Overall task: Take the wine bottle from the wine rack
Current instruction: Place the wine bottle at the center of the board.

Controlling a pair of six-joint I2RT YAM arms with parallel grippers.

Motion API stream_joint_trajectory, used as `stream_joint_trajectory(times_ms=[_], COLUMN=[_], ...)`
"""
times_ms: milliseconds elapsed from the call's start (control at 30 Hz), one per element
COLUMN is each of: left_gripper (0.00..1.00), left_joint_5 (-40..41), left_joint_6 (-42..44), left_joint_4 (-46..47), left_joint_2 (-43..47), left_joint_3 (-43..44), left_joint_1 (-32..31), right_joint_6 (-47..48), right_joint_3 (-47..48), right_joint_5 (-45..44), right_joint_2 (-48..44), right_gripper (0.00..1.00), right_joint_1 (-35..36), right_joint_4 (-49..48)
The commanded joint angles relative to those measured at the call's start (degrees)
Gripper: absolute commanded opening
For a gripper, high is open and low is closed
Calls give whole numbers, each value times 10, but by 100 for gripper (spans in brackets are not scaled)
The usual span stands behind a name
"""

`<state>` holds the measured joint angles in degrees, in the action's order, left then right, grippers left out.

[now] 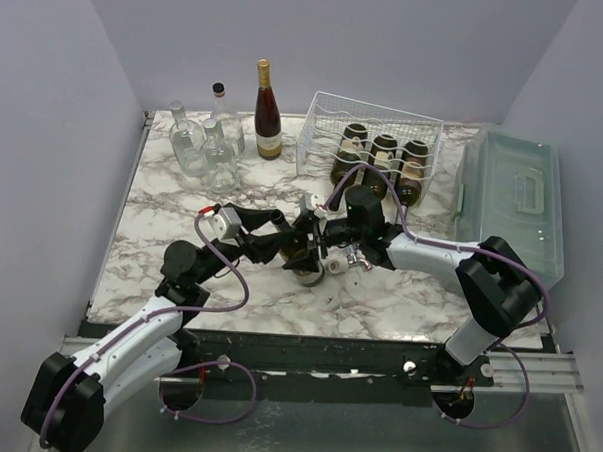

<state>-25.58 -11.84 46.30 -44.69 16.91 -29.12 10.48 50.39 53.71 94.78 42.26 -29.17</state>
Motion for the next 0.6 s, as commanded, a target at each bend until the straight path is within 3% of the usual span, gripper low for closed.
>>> stream_joint_trajectory(times_ms=[0,200,433,567], left_gripper=[57,44,38,19], left_joint_5=[-5,-6,-17,-34], left_joint_6=[-10,-9,-16,-28], left_joint_4=[48,60,69,70], left_joint_2=[-22,-41,-57,-70], left_joint_3=[-4,-1,9,20], left_joint_1=[-5,-7,-8,-7], right_joint_6=[-6,-7,-10,-10], right_joint_3=[0,-1,-1,-1], right_joint_5=[28,32,36,36], right_joint_2=[-29,-29,-28,-28], right_gripper=[0,0,0,0], right_joint_1=[-4,-6,-8,-9], right_joint_4=[-53,-54,-53,-53])
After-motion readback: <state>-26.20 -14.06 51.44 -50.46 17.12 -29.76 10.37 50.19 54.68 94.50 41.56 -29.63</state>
